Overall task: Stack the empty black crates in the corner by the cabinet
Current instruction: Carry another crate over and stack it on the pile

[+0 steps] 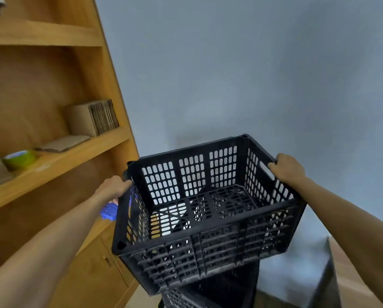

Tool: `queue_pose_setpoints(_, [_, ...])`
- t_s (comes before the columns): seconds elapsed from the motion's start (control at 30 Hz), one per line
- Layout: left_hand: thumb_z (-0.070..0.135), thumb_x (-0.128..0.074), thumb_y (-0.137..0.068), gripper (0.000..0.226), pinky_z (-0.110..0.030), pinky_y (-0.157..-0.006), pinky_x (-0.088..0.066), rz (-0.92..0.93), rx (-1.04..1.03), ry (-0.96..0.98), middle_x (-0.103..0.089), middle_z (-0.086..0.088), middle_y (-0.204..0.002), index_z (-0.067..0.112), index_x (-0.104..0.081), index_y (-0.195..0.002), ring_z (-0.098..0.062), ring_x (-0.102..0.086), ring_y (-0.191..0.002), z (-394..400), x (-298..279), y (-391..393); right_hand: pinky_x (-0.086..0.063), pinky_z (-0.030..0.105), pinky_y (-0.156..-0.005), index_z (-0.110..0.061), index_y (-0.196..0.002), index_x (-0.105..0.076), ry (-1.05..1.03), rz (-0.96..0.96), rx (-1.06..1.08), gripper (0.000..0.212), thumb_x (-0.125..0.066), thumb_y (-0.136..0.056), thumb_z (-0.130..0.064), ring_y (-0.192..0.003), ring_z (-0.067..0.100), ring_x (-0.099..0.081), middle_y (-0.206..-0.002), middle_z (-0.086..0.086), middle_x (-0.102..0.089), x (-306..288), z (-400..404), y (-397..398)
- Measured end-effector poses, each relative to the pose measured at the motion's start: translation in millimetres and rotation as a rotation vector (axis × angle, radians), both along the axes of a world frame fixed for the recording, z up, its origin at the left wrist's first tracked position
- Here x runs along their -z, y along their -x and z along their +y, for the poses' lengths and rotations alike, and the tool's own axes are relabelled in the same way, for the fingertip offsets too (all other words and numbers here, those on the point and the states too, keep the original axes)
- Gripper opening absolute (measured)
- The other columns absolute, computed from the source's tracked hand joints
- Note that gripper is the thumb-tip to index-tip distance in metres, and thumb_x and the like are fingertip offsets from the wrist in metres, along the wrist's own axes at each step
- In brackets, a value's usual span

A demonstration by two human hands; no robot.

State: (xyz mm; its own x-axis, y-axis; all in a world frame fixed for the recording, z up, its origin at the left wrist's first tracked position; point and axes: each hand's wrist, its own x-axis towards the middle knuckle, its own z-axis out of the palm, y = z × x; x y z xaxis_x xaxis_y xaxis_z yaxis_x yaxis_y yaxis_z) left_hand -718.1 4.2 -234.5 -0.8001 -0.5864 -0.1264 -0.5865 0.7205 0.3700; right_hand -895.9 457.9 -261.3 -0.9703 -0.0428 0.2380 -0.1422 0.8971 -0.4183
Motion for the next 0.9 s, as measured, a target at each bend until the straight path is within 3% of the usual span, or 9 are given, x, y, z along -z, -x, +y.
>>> queue_pose_setpoints(0.23, [0.035,-0.044,-0.101,0.049,-0.022,-0.041,-0.037,-0.152,-0.056,-0.029,-0.066,-0.016,-0.055,0.001,-0.052,-0.067,-0.023,-0.054,-0.04,8,9,-3,-0.04,0.033,-0.063,-0.004,-0.091,-0.052,-0.114,-0.056,-0.152,0.025,-0.047,-0.09,-0.028,-0.076,0.031,-0.053,-0.085,0.013,-0.054,-5,-16,68])
queue_pose_setpoints(0.47, [0.028,-0.043,-0.101,0.045,-0.027,-0.049,-0.04,-0.115,-0.15,0.019,-0.06,-0.012,-0.054,0.005,-0.051,-0.063,-0.024,-0.055,-0.049,33,18,-11,-0.035,0.033,-0.058,-0.004,-0.091,-0.048,-0.087,-0.094,-0.288,0.021,-0.048,-0.093,-0.025,-0.075,0.031,-0.051,-0.087,0.016,-0.052,19,-12,94])
queue_pose_setpoints(0.57, [0.031,-0.042,-0.103,0.03,-0.032,-0.059,-0.044,-0.15,-0.152,0.097,-0.055,-0.009,-0.073,0.004,-0.051,-0.092,-0.026,-0.056,-0.065,40,22,-15,-0.037,0.033,-0.061,-0.004,-0.092,-0.047,-0.075,-0.088,-0.314,0.021,-0.047,-0.093,-0.026,-0.076,0.03,-0.051,-0.092,0.017,-0.055,20,-11,102])
queue_pose_setpoints(0.67, [0.042,-0.039,-0.101,0.046,-0.037,-0.078,-0.051,-0.272,-0.178,0.271,-0.06,-0.013,-0.107,0.005,-0.042,-0.129,-0.03,-0.061,-0.09,52,22,-16,-0.041,0.036,-0.066,-0.004,-0.102,-0.048,-0.146,-0.075,-0.316,0.029,-0.044,-0.096,-0.032,-0.081,0.031,-0.053,-0.103,0.018,-0.057,24,-8,101])
queue_pose_setpoints(0.8, [0.05,-0.037,-0.1,0.066,-0.034,-0.075,-0.045,-0.292,-0.172,0.481,-0.058,-0.011,-0.124,0.014,-0.017,-0.151,-0.029,-0.061,-0.095,64,23,-7,-0.044,0.041,-0.077,-0.005,-0.127,-0.042,-0.265,-0.022,-0.332,0.048,-0.038,-0.099,-0.043,-0.105,0.035,-0.056,-0.123,0.017,-0.053,24,-1,91])
queue_pose_setpoints(0.9, [0.049,-0.039,-0.099,0.071,-0.042,-0.093,-0.045,-0.24,-0.108,0.51,-0.036,-0.011,-0.15,0.02,-0.007,-0.155,-0.034,-0.051,-0.124,65,22,5,-0.047,0.046,-0.088,-0.007,-0.133,-0.04,-0.272,0.023,-0.353,0.05,-0.041,-0.097,-0.043,-0.114,0.037,-0.05,-0.13,0.018,-0.049,23,7,84])
